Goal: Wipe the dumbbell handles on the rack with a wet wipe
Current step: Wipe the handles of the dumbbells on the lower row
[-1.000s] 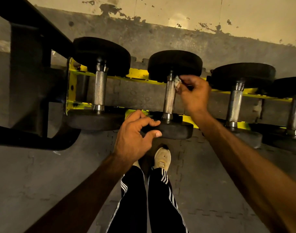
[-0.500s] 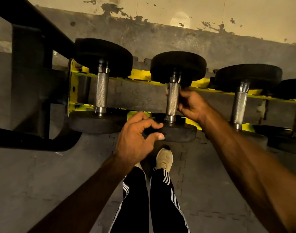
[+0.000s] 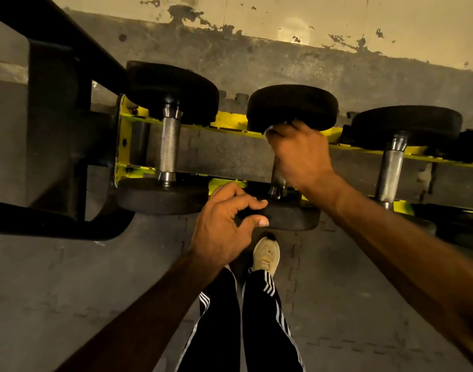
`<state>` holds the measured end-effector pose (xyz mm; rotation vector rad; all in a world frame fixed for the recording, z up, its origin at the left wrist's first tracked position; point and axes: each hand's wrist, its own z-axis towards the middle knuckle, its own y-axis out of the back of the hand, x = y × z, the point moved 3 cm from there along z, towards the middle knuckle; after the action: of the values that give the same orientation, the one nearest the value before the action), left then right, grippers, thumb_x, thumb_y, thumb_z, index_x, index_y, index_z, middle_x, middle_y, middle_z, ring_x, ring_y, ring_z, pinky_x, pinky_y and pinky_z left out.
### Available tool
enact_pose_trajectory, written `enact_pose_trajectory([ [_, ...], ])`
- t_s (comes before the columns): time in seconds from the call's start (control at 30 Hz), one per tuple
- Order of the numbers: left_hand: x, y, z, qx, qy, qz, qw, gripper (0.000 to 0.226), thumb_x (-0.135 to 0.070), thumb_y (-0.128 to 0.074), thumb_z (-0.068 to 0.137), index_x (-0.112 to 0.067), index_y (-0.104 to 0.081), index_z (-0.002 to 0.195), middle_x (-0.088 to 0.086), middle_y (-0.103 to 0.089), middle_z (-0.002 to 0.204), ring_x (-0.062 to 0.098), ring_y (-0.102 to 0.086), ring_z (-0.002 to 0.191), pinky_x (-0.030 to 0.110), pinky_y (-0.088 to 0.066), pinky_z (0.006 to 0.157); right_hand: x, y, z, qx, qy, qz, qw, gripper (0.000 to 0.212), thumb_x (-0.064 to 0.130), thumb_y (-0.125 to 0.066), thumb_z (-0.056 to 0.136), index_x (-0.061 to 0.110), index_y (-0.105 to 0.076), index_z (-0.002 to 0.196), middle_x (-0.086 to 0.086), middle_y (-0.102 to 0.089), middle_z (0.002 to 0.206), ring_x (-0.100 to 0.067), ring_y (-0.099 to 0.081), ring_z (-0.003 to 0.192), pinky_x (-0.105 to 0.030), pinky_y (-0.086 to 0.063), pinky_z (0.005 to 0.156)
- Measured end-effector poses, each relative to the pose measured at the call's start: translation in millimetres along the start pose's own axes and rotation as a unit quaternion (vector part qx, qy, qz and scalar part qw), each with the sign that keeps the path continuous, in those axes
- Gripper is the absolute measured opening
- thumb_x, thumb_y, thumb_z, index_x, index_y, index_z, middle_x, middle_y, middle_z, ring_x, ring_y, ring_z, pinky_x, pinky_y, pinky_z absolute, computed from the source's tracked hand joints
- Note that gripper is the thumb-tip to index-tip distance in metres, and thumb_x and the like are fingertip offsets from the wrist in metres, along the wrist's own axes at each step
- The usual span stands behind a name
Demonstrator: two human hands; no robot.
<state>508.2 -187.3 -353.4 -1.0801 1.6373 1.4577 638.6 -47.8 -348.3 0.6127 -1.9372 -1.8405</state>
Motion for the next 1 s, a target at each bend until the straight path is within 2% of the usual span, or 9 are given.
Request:
enact_pose_trajectory([
  [0.13,2.2,0.4,0.4,0.007,0.0,-0.002,1.0,0.028,-0.033,-0.078,0.074,-0.015,-0.079,0.096,0.0,-0.061,0.092,0.024,-0.065,0.092,0.047,-0.055,0.078,24.3,11.2,16.5,0.169,-0.044,-0.033,0.984,0.021,0.005,-0.058,0.089,0.007,-0.07,0.107,-0.012,-0.066,0.108,-0.036,-0.065,0.098,-0.039,-0.049,0.069],
  [0.2,3.4,0.4,0.9,0.011,-0.001,-0.001,1.0,0.028,-0.033,-0.079,0.073,-0.015,-0.078,0.096,-0.001,-0.061,0.093,0.024,-0.065,0.093,0.046,-0.055,0.078,25.3,10.5,13.8,0.239,-0.002,-0.038,0.97,0.02,0.01,-0.058,0.092,0.012,-0.066,0.11,-0.009,-0.065,0.109,-0.034,-0.064,0.102,-0.04,-0.05,0.073],
  [0.33,4.8,1.3,1.4,0.009,-0.008,-0.008,1.0,0.027,-0.031,-0.08,0.074,-0.017,-0.078,0.096,-0.002,-0.06,0.092,0.024,-0.065,0.092,0.047,-0.055,0.077,19.8,20.2,3.4,0.323,0.048,0.071,0.943,0.02,0.019,-0.066,0.086,0.022,-0.067,0.106,-0.002,-0.062,0.101,-0.026,-0.061,0.101,-0.033,-0.045,0.073],
  [0.5,5.0,0.4,0.2,0.006,-0.012,-0.008,1.0,0.028,-0.032,-0.079,0.074,-0.016,-0.078,0.098,-0.001,-0.062,0.093,0.024,-0.064,0.093,0.047,-0.054,0.077,9.3,23.9,18.1,0.196,-0.038,-0.045,0.979,0.017,0.013,-0.058,0.091,0.016,-0.07,0.102,-0.008,-0.068,0.096,-0.031,-0.066,0.089,-0.035,-0.043,0.064],
  [0.57,5.0,0.5,1.4,0.007,-0.012,-0.006,1.0,0.029,-0.033,-0.078,0.074,-0.015,-0.079,0.097,0.0,-0.062,0.093,0.024,-0.064,0.092,0.046,-0.055,0.077,17.9,18.5,25.0,0.214,-0.039,-0.072,0.973,0.017,0.01,-0.057,0.092,0.013,-0.071,0.102,-0.008,-0.069,0.097,-0.032,-0.067,0.09,-0.035,-0.044,0.062],
  [0.67,4.9,0.2,1.3,0.005,-0.013,0.0,1.0,0.029,-0.034,-0.078,0.073,-0.016,-0.079,0.096,0.0,-0.062,0.092,0.023,-0.064,0.091,0.046,-0.055,0.076,36.4,13.3,20.6,0.27,0.04,-0.083,0.959,0.019,0.015,-0.057,0.094,0.015,-0.068,0.11,-0.005,-0.067,0.111,-0.03,-0.065,0.105,-0.036,-0.042,0.065],
  [0.8,5.3,-0.2,0.6,0.001,-0.015,-0.006,1.0,0.028,-0.032,-0.08,0.073,-0.017,-0.078,0.097,0.0,-0.062,0.092,0.024,-0.065,0.09,0.047,-0.055,0.076,19.1,20.2,2.1,0.245,0.059,0.039,0.967,0.015,0.018,-0.061,0.09,0.02,-0.069,0.102,-0.005,-0.065,0.104,-0.029,-0.062,0.101,-0.033,-0.041,0.067],
  [0.87,5.3,-0.6,0.3,-0.002,-0.018,-0.01,1.0,0.027,-0.03,-0.08,0.074,-0.016,-0.078,0.098,0.0,-0.062,0.092,0.025,-0.065,0.09,0.048,-0.055,0.076,4.7,18.1,-11.3,0.148,0.053,0.112,0.981,0.015,0.015,-0.064,0.087,0.017,-0.073,0.098,-0.006,-0.066,0.102,-0.03,-0.062,0.098,-0.032,-0.044,0.069],
  [1.0,4.1,-0.7,-1.3,-0.005,-0.023,-0.013,1.0,0.028,-0.031,-0.079,0.075,-0.016,-0.078,0.098,-0.001,-0.062,0.092,0.024,-0.065,0.091,0.048,-0.055,0.076,-22.7,6.7,-30.4,-0.003,-0.157,0.25,0.955,0.019,0.016,-0.06,0.093,0.007,-0.07,0.105,-0.012,-0.061,0.106,-0.028,-0.059,0.09,-0.035,-0.05,0.074],
])
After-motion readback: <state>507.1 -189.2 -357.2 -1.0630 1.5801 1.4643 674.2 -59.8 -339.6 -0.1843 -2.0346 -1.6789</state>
